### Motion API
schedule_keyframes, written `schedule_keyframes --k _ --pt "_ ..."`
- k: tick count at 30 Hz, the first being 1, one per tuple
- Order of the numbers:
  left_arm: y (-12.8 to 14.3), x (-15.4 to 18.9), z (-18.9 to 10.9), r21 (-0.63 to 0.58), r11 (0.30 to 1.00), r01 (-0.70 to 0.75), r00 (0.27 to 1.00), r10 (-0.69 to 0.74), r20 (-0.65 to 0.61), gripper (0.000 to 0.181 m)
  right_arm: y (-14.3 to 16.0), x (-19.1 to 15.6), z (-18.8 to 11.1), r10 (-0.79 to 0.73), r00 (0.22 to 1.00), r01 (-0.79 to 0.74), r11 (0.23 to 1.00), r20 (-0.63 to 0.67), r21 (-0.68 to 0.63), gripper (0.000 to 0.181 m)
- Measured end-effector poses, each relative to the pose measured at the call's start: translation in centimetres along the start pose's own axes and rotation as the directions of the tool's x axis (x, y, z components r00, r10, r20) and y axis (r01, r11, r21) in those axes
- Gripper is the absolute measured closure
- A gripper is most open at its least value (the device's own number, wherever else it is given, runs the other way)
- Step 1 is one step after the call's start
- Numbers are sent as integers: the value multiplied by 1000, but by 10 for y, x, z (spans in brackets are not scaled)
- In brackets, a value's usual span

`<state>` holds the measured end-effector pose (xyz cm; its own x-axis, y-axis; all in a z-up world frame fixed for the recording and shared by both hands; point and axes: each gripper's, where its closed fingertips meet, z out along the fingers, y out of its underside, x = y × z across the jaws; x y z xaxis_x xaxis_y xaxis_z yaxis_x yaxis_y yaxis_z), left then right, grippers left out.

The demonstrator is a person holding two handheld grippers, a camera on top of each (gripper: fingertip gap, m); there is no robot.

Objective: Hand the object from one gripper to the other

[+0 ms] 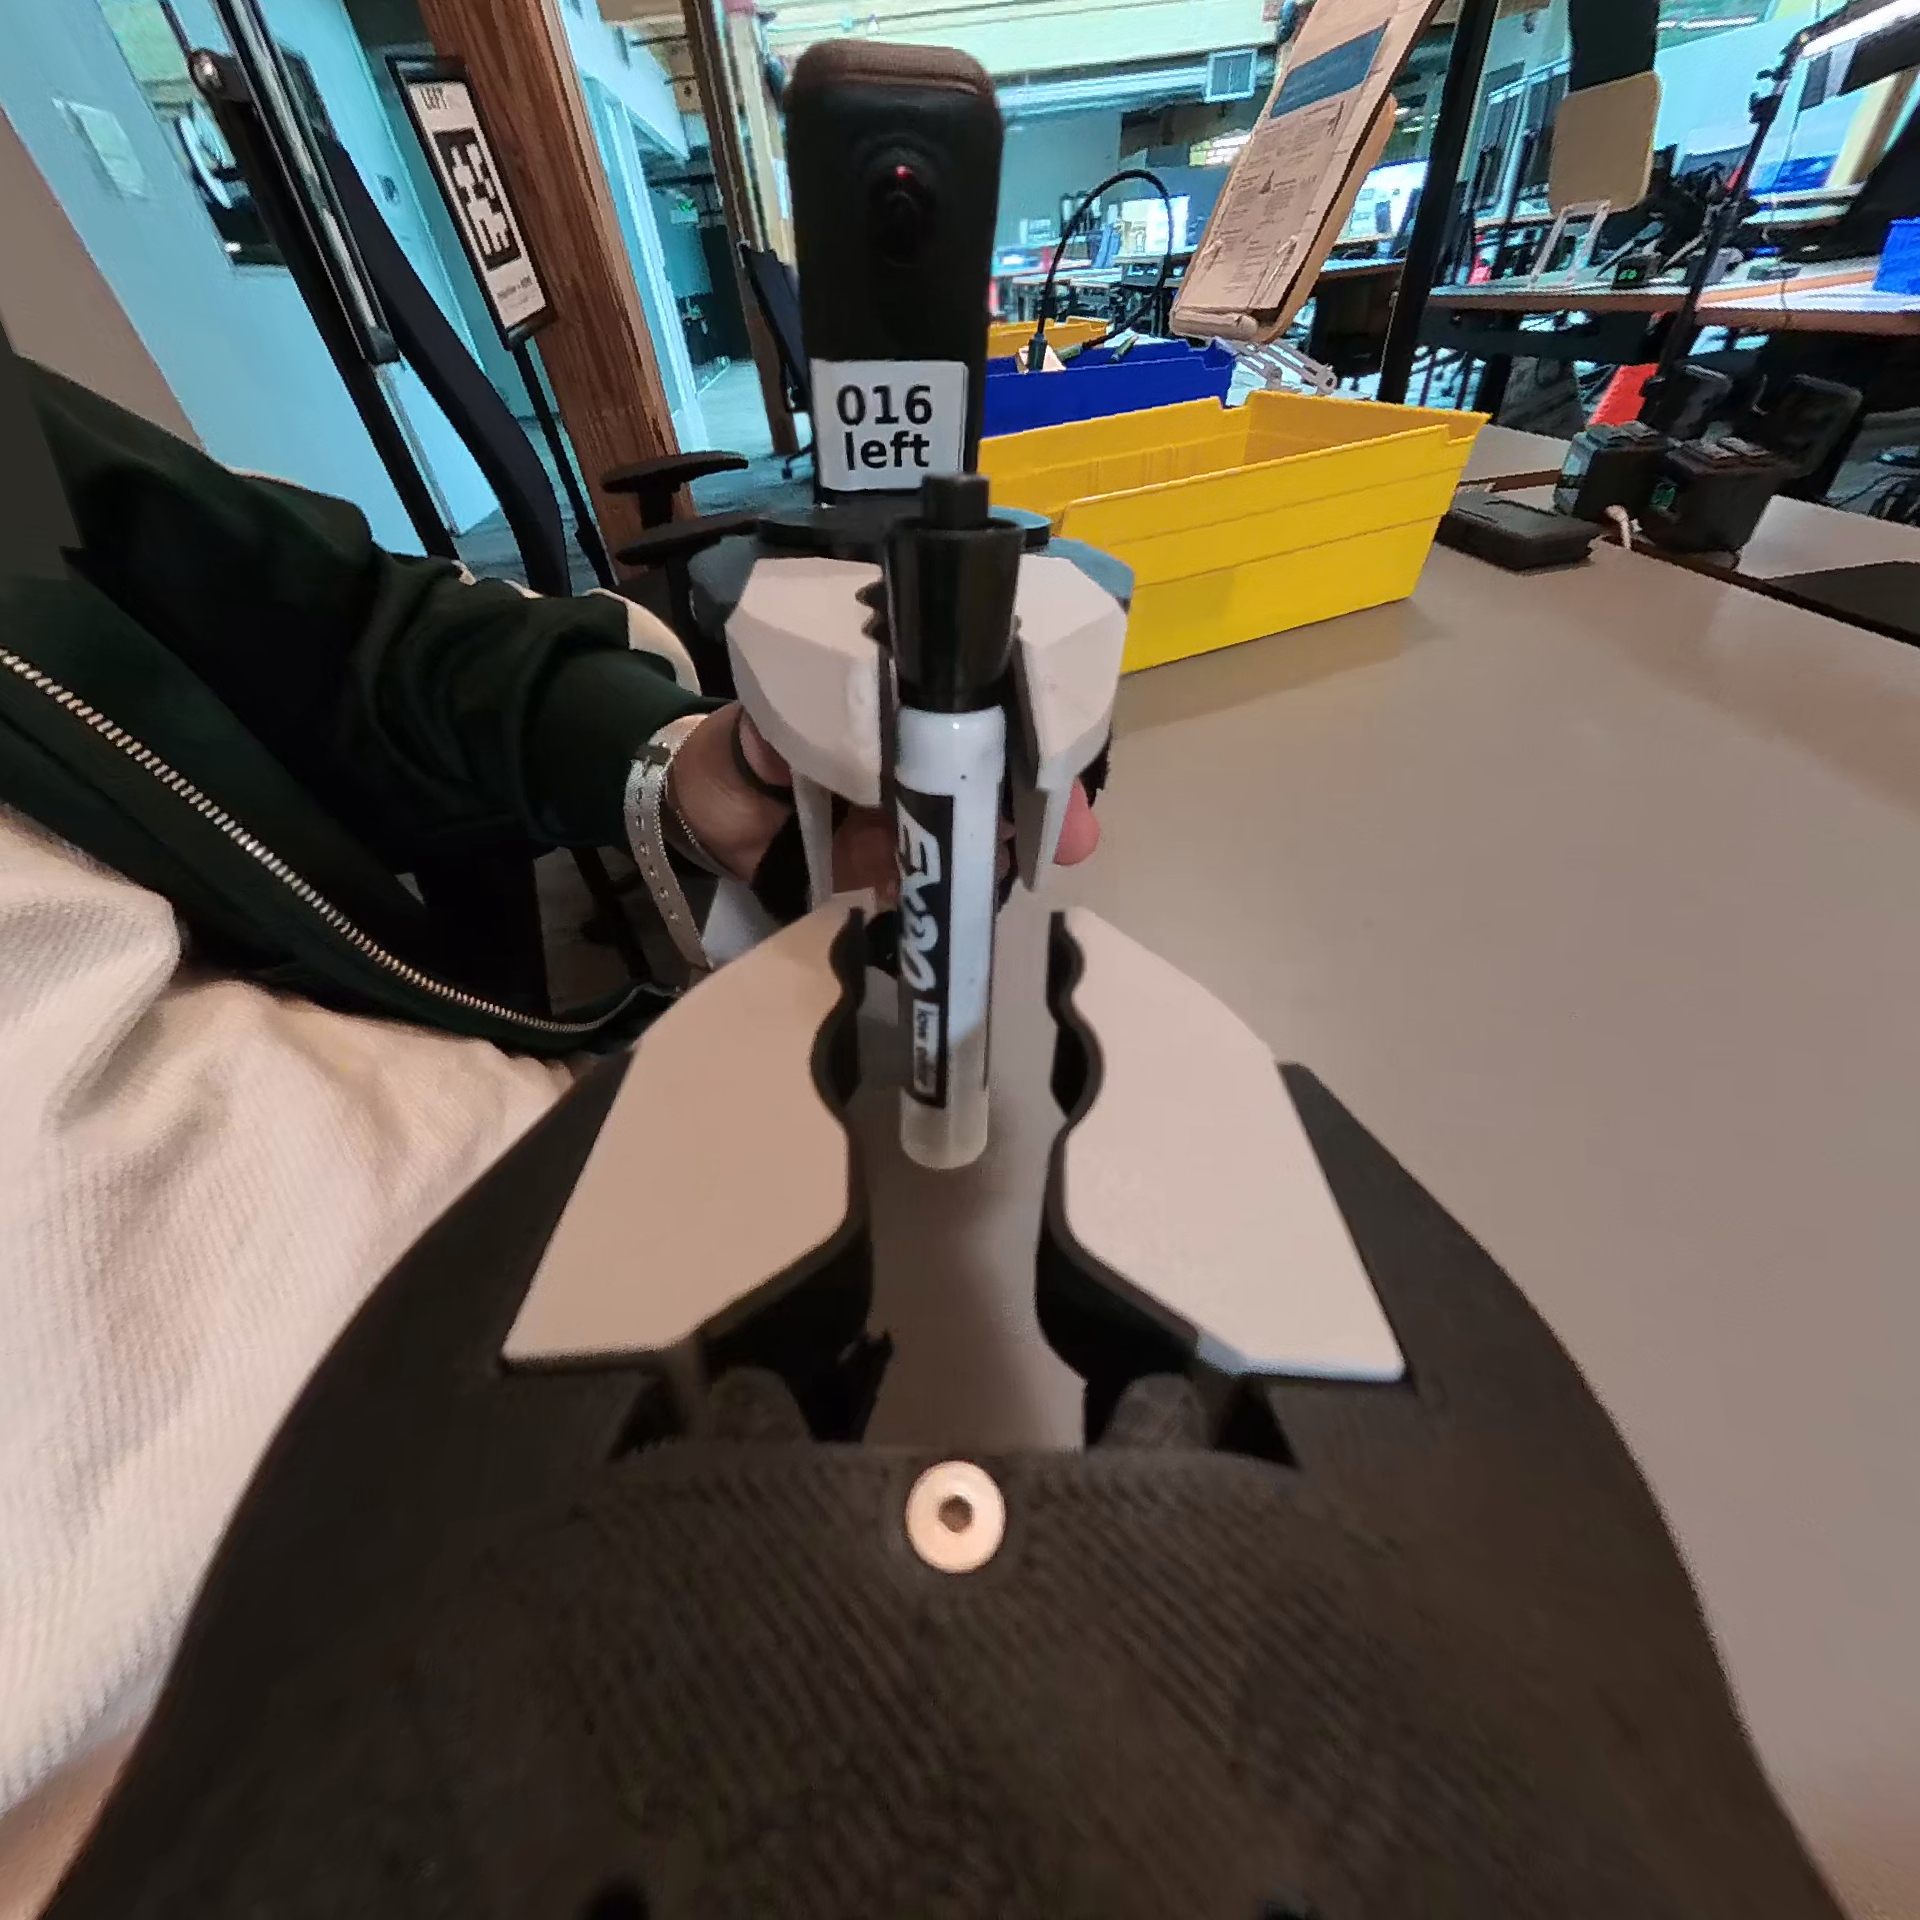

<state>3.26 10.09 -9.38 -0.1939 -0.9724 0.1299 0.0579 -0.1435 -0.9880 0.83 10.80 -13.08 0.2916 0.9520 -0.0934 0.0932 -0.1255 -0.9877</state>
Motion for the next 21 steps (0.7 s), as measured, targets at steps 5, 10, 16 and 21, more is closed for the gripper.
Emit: schedule_keyframes --k 5,10,16,21 --pt "-1 -14 -10 1 999 33 998 -33 58 162 -3 20 -4 15 994 -11 999 -106 40 109" --pt "-3 -27 -19 22 997 77 991 -79 105 162 -5 48 -14 -81 950 92 996 -301 22 66" --pt "6 -28 -16 -35 997 68 991 -63 117 162 -13 43 -15 -124 944 143 989 -305 43 66" --pt "19 -19 -6 -120 993 15 996 -4 88 162 -28 19 -17 -128 975 154 979 -180 135 112"
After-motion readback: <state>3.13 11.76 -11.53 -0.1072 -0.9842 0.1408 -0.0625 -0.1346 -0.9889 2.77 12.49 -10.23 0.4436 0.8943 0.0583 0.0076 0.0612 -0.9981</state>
